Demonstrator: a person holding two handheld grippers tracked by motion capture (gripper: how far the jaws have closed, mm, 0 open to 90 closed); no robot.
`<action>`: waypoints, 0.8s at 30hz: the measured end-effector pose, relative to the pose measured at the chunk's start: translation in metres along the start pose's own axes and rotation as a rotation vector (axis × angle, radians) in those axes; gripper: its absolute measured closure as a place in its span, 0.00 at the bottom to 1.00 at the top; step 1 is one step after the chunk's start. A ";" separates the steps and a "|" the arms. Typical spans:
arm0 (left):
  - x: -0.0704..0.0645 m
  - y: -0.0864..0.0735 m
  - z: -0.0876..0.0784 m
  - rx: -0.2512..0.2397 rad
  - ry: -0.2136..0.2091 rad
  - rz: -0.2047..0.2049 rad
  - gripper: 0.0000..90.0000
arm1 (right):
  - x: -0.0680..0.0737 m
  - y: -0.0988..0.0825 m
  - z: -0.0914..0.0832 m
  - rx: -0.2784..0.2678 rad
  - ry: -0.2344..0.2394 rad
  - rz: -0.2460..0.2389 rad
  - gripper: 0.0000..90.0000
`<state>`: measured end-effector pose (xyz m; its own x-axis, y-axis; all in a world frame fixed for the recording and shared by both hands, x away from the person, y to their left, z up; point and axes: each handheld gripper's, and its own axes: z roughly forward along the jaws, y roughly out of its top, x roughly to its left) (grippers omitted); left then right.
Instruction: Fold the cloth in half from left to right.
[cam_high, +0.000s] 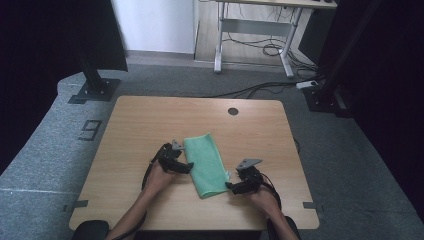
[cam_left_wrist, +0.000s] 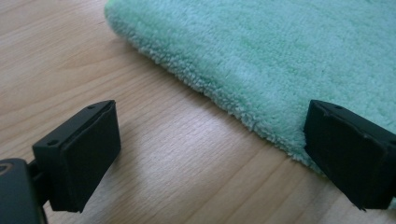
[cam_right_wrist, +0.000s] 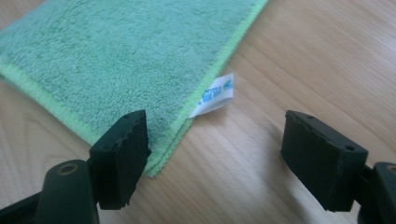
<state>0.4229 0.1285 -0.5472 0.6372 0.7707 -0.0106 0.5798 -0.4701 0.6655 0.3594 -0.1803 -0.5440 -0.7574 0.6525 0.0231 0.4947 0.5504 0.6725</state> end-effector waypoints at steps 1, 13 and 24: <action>0.002 0.000 0.000 -0.001 0.000 0.000 0.05 | 0.002 0.001 0.001 0.002 0.005 -0.009 0.25; 0.019 -0.004 -0.004 -0.002 0.007 -0.018 0.05 | 0.031 0.013 0.013 0.007 0.014 -0.032 0.20; 0.033 -0.006 -0.004 -0.011 0.025 -0.035 0.04 | 0.050 0.028 0.027 0.006 0.018 -0.067 0.18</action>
<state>0.4384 0.1588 -0.5483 0.6034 0.7973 -0.0154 0.5959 -0.4380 0.6731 0.3471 -0.1179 -0.5438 -0.7966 0.6045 -0.0081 0.4452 0.5956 0.6686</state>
